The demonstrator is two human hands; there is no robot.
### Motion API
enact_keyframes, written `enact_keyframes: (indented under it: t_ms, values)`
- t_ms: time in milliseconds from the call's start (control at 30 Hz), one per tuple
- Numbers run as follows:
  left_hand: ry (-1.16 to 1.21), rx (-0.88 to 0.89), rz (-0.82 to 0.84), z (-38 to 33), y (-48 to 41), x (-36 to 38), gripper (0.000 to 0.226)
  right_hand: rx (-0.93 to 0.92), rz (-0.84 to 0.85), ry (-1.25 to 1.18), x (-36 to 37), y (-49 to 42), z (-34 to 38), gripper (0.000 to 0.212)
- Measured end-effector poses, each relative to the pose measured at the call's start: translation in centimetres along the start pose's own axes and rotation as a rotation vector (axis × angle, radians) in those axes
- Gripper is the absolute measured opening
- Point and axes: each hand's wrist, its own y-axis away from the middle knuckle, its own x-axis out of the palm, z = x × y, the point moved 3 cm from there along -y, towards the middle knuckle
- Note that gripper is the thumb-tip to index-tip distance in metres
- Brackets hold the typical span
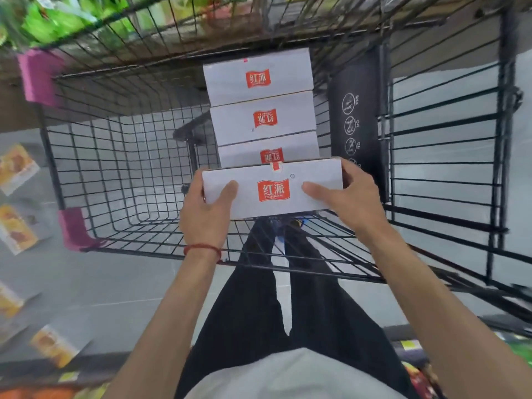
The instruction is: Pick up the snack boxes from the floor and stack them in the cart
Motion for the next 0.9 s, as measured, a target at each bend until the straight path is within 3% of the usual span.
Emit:
enact_keyframes:
  t_ms: [100,433,700,900]
  values:
    - [-0.048,0.02,-0.011,-0.1,0.7,-0.4,0.05,0.025,-0.013,-0.005,-0.5,0.6,-0.3,0.058]
    - [-0.097,-0.059,0.072,1.5,0.8,0.9,0.031,0.113,0.018,0.061,0.0,-0.4,-2.3,0.059]
    - [-0.115,-0.198,0.148,3.7,-3.6,3.9,0.06,0.188,-0.01,0.186,3.5,-4.8,-4.6,0.065]
    - [-0.19,-0.278,0.187,5.7,-6.7,5.9,0.051,0.182,-0.023,0.284,5.8,-7.7,-5.2,0.062]
